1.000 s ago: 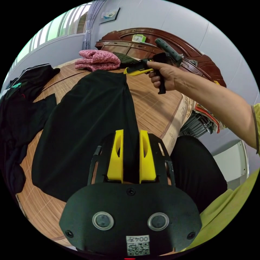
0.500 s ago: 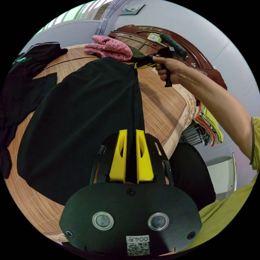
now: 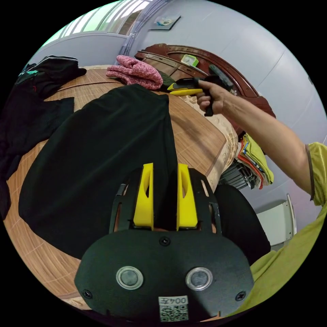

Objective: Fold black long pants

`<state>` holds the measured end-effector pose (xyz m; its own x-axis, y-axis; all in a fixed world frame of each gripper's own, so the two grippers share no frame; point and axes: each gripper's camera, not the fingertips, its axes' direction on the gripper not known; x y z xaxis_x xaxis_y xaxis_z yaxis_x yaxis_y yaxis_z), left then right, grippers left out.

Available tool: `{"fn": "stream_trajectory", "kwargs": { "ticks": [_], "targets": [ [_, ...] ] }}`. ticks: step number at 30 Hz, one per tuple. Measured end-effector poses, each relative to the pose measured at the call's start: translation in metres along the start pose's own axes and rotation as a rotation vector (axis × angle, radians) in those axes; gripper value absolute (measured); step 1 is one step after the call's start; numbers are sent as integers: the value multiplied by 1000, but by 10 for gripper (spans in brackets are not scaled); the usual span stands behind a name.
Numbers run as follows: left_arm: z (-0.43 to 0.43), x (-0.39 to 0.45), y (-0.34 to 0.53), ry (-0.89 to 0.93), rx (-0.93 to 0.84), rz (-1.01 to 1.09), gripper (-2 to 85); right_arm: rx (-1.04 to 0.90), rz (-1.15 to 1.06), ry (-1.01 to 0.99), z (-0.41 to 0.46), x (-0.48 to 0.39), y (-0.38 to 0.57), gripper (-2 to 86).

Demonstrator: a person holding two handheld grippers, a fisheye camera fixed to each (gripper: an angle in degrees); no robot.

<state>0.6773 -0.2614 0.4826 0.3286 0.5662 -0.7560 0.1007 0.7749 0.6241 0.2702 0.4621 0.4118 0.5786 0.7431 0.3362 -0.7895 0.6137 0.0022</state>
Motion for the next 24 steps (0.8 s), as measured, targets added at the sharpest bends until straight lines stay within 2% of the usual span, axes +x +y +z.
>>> {"fn": "stream_trajectory", "kwargs": {
  "ticks": [4,11,24],
  "targets": [
    [9,3,-6,-86,-108,29,97,-18,19,-18,3,21,2,85],
    [12,7,-9,-91,-116,64,97,10,89,-126,6,49,2,81],
    [8,2,-11,-110,-136,97,90,17,104,-21,12,59,11,91]
  ]
}}
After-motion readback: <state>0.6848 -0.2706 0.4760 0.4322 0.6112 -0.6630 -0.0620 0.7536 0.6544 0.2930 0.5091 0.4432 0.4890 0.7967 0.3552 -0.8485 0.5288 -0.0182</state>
